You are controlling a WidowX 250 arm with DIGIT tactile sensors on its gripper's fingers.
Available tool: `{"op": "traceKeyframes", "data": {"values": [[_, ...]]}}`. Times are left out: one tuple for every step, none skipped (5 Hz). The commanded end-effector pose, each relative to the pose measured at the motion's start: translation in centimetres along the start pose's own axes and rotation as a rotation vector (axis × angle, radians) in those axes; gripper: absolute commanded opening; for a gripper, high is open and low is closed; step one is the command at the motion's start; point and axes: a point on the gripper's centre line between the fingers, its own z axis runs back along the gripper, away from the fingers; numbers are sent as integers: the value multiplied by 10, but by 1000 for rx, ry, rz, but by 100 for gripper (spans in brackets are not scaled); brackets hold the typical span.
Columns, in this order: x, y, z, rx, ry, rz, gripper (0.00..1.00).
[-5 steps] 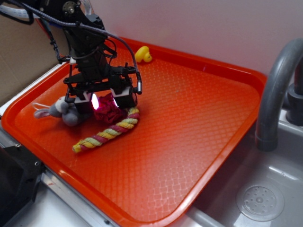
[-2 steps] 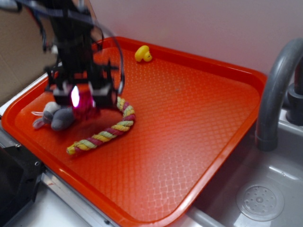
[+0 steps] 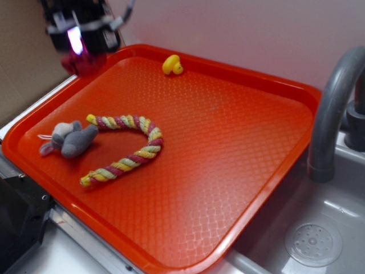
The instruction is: Grab the red paper.
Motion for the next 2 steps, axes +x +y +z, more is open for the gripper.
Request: {"op": "traceKeyframes", "data": {"values": [[-9, -4, 79, -68, -140, -137, 0], [-7, -4, 77, -20, -148, -89, 0]]}}
